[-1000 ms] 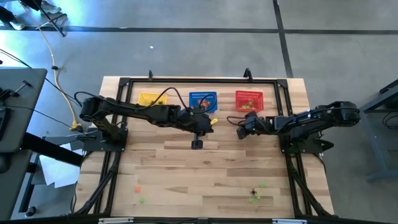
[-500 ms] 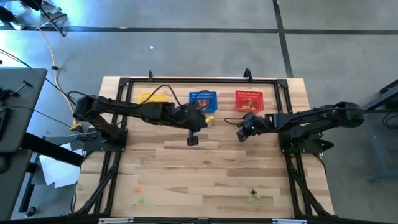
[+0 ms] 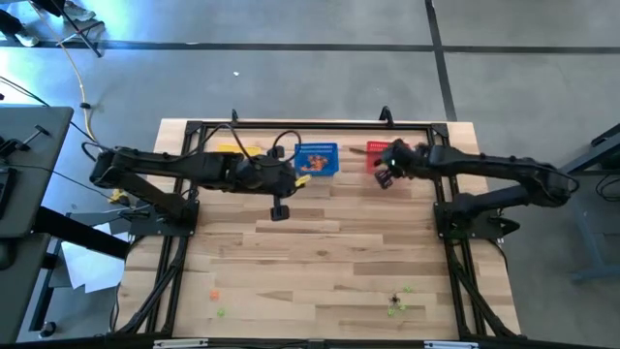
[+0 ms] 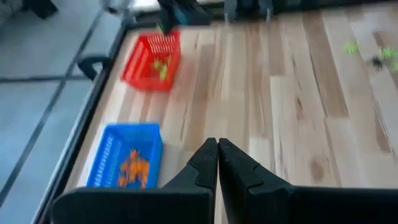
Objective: Sort Halloween decoration
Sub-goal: Put the green spider toy into the red basket
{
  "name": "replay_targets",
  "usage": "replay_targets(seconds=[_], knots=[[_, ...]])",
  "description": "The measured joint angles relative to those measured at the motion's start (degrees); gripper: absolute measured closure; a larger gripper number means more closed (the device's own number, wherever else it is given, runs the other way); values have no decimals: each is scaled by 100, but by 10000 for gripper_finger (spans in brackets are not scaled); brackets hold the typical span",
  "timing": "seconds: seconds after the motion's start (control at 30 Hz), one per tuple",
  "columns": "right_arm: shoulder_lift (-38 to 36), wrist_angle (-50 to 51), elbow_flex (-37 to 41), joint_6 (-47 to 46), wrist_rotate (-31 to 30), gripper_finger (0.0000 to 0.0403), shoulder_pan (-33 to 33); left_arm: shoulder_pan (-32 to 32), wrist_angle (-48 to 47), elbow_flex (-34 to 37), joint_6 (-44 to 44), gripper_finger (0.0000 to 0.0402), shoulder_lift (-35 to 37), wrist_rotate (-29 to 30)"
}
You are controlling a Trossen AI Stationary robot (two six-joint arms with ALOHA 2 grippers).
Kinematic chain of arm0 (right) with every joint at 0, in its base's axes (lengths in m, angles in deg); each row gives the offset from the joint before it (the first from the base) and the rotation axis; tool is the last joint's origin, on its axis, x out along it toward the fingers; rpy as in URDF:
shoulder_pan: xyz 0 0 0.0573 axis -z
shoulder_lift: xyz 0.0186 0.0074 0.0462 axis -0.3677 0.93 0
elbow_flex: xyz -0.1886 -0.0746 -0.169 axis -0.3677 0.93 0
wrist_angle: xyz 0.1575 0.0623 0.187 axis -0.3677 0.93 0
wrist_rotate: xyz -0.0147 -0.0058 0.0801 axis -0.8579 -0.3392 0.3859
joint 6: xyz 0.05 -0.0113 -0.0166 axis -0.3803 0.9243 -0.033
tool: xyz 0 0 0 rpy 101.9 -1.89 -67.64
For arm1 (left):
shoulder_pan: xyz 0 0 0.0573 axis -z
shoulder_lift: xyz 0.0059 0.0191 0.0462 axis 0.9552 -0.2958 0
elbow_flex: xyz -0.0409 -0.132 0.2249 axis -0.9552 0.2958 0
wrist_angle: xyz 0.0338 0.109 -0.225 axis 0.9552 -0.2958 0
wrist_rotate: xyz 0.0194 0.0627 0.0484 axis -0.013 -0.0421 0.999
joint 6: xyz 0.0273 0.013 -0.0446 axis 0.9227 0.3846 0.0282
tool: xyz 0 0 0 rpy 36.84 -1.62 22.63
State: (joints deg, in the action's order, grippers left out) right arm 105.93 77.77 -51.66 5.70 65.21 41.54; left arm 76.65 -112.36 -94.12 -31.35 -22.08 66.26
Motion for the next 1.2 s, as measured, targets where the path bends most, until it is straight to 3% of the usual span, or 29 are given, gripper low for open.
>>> replay_targets(seconds=[0.23,0.43,0.63,1.0,1.2], knots=[[557,-536,-2,838,337,402,1536,7,-200,1,-145,401,195,4],[1184,-1144,-7,1155,1344,402,2261,7,-389,7,-202,401,212,-1],[1629,-1217,-4,1442,1447,381,2291,7,-511,7,-227,401,212,-4],[1673,-1264,-9,1496,1440,258,2234,7,-615,7,-246,401,212,-4],[1673,-1255,-9,1489,1440,239,2232,7,-648,7,-246,402,212,-4]])
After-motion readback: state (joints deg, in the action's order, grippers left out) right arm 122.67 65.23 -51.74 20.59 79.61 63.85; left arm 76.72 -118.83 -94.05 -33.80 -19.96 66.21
